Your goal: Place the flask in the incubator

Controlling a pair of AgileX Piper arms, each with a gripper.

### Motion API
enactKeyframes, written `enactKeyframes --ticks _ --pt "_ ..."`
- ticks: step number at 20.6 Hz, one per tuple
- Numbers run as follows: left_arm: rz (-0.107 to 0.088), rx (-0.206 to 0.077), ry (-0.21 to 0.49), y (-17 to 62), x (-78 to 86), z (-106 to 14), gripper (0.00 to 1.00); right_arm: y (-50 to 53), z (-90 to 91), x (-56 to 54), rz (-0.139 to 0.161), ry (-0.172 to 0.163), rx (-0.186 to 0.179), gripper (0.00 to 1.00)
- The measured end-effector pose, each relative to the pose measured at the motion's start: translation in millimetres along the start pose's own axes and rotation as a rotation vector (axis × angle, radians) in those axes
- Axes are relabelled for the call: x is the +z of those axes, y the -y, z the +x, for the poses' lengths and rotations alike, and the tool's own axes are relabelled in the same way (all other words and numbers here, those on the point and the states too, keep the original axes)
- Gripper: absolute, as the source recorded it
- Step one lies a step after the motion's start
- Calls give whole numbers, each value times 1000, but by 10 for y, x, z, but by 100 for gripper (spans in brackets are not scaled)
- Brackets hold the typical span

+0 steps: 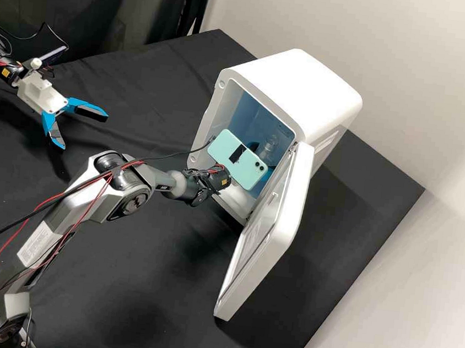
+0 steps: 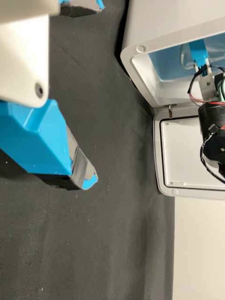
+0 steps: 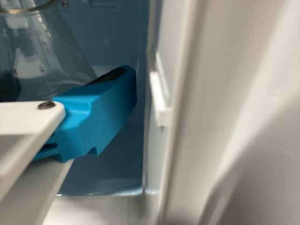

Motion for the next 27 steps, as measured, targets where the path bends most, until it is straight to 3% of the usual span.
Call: enactKeyframes --ticks 5,7,13,19,24,27 --pt "-1 0 -4 1 -8 -3 100 46 35 32 11 8 -20 0" --pt "14 0 -4 1 -8 -3 100 67 37 50 26 21 -33 0" --pt "10 -2 -5 3 -27 15 100 33 55 18 49 11 -23 0" --pt "11 -1 -5 3 -26 13 100 59 61 39 52 13 -29 0" --pt "4 -9 -5 23 -32 20 100 235 87 102 48 26 -64 0" --pt "21 -9 -5 23 -32 20 100 328 91 141 47 35 -82 0"
